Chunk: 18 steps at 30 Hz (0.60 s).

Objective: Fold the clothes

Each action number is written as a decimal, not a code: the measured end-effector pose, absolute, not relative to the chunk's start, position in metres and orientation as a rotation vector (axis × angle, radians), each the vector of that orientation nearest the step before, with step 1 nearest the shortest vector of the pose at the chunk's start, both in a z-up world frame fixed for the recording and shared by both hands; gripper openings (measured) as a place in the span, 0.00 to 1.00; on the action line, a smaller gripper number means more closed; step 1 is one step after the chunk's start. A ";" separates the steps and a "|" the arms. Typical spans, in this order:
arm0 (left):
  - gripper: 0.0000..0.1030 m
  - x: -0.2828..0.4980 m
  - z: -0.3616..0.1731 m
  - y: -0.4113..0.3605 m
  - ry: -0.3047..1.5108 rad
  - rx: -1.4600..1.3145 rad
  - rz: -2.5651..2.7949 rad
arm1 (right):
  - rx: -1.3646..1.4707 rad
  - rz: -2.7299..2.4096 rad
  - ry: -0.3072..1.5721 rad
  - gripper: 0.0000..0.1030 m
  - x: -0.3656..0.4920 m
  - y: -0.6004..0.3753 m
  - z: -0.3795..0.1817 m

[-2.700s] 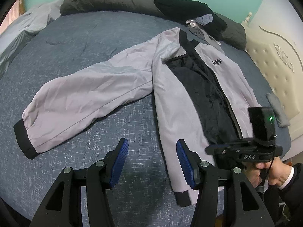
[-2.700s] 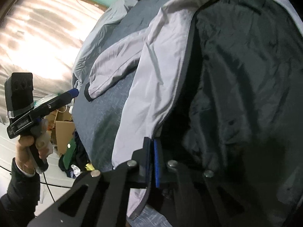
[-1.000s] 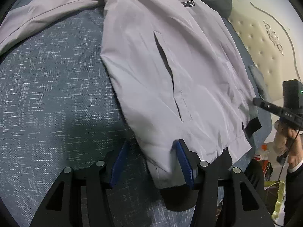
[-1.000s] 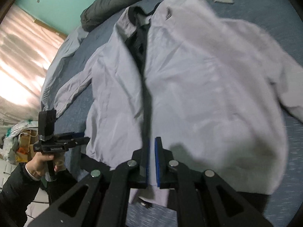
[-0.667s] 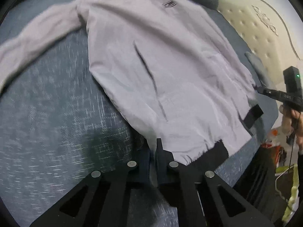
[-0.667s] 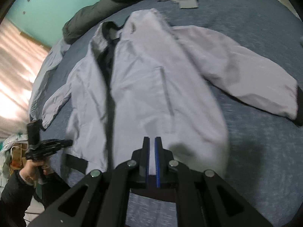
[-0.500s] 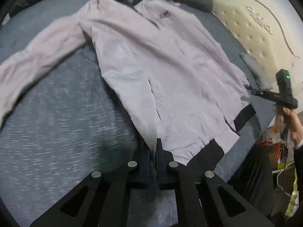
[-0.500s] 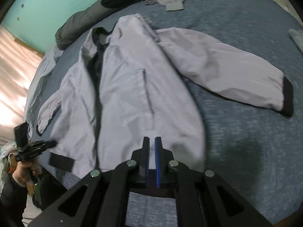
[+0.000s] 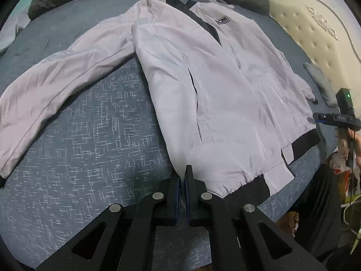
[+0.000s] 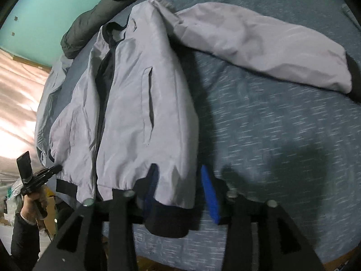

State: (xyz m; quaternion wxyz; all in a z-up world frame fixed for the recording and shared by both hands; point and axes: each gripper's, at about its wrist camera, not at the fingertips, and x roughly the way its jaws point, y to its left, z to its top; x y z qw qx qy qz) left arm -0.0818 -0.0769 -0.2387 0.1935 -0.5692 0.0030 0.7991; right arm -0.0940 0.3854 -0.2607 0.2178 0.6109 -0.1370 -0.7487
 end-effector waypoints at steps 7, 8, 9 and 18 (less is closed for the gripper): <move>0.04 -0.078 -0.237 -0.077 -0.012 -1.588 2.253 | 1.749 -2.012 -0.340 0.23 -0.093 0.369 -0.287; 0.04 -0.077 -0.236 -0.077 -0.014 -1.585 2.257 | 1.735 -2.014 -0.340 0.21 -0.093 0.370 -0.284; 0.04 -0.076 -0.235 -0.077 -0.012 -1.582 2.260 | 1.720 -2.018 -0.340 0.16 -0.092 0.370 -0.280; 0.02 -0.054 -0.215 -0.093 0.047 -1.567 2.265 | 1.652 -2.088 -0.285 0.09 -0.078 0.393 -0.247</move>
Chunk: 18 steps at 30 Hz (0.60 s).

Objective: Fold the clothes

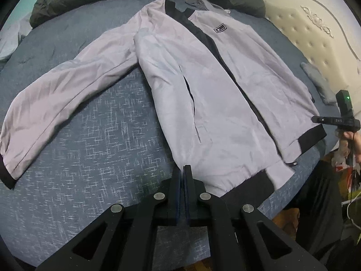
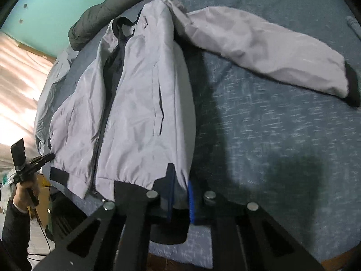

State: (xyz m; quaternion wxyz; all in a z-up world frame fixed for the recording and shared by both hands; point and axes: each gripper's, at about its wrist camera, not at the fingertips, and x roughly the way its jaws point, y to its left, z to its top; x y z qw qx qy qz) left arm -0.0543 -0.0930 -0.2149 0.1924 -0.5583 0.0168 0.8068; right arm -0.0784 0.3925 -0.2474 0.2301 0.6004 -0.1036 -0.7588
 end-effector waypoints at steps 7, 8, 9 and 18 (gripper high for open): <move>0.02 -0.061 -0.254 -0.099 0.060 -1.709 2.234 | 1.731 -2.070 -0.283 0.09 -0.079 0.386 -0.278; 0.02 -0.061 -0.255 -0.102 0.050 -1.719 2.236 | 1.731 -2.055 -0.289 0.09 -0.079 0.385 -0.279; 0.02 -0.061 -0.256 -0.104 0.040 -1.724 2.238 | 1.729 -2.037 -0.296 0.09 -0.079 0.384 -0.280; 0.24 -0.061 -0.198 -0.126 -0.068 -1.581 2.343 | 1.581 -2.161 -0.355 0.26 -0.085 0.402 -0.219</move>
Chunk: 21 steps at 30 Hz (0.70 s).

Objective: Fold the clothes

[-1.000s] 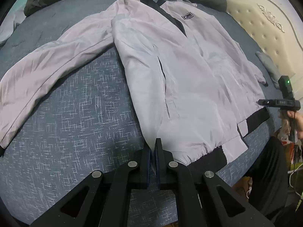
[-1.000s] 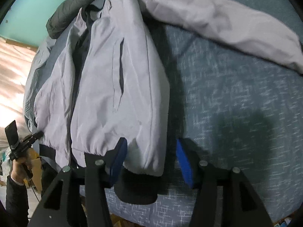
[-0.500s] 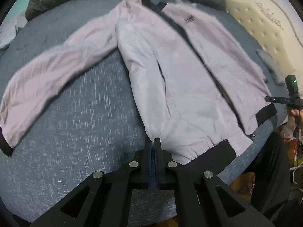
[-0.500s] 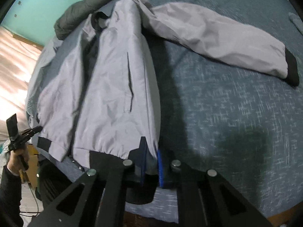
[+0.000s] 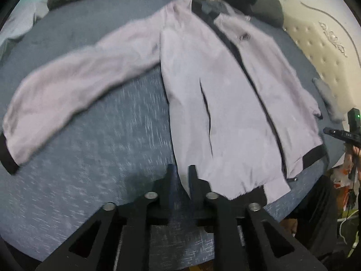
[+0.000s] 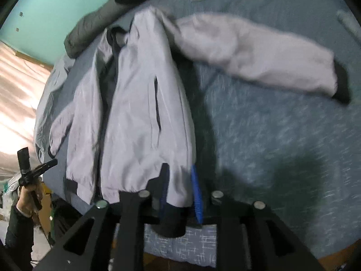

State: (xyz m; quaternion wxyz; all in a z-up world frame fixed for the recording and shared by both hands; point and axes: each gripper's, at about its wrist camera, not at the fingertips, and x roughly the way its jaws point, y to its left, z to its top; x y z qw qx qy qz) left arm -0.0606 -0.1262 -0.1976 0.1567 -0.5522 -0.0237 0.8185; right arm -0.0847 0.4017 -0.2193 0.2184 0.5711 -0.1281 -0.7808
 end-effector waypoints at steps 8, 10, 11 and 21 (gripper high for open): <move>0.26 -0.121 -0.180 -0.123 -0.133 -1.464 2.463 | 1.446 -2.160 -0.390 0.27 -0.125 0.371 -0.192; 0.27 -0.135 -0.181 -0.118 -0.162 -1.441 2.477 | 1.435 -2.133 -0.425 0.27 -0.136 0.356 -0.192; 0.28 -0.142 -0.182 -0.115 -0.176 -1.428 2.482 | 1.430 -2.115 -0.438 0.27 -0.143 0.345 -0.193; 0.34 -0.202 -0.200 -0.093 -0.290 -1.329 2.532 | 1.442 -2.041 -0.314 0.27 -0.212 0.229 -0.208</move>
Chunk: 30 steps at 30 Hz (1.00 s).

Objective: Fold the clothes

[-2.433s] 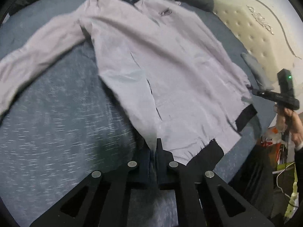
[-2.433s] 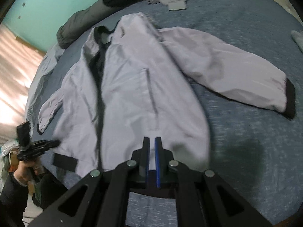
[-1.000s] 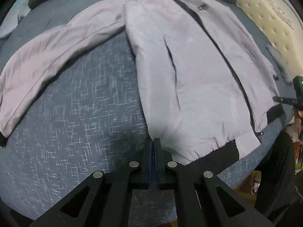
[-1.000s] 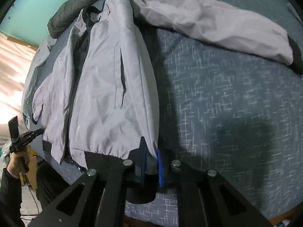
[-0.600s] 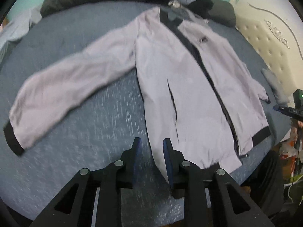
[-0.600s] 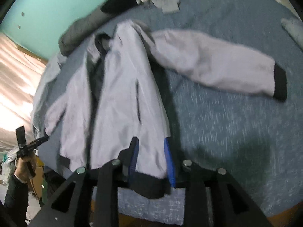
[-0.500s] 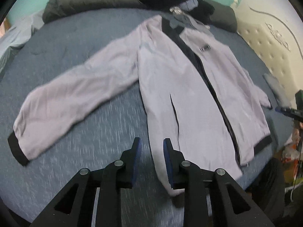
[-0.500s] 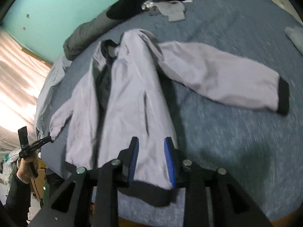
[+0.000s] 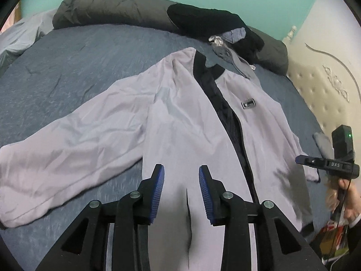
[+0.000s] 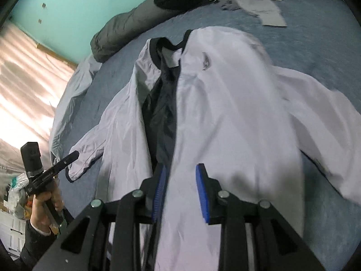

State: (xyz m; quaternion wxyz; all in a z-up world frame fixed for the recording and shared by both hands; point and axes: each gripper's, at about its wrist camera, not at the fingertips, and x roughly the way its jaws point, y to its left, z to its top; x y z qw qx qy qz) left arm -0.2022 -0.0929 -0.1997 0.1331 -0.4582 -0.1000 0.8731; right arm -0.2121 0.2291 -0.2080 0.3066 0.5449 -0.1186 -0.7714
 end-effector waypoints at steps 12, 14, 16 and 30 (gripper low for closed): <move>0.36 -0.239 -0.240 -0.102 -0.326 -1.268 2.614 | 1.414 -2.008 -0.320 0.27 -0.295 0.132 -0.236; 0.36 -0.242 -0.246 -0.105 -0.320 -1.259 2.625 | 1.404 -2.007 -0.309 0.27 -0.308 0.118 -0.239; 0.37 -0.245 -0.251 -0.107 -0.321 -1.258 2.630 | 1.395 -2.005 -0.298 0.27 -0.320 0.105 -0.241; 0.38 -0.257 -0.275 -0.114 -0.390 -1.273 2.599 | 1.427 -1.990 -0.369 0.27 -0.389 0.050 -0.272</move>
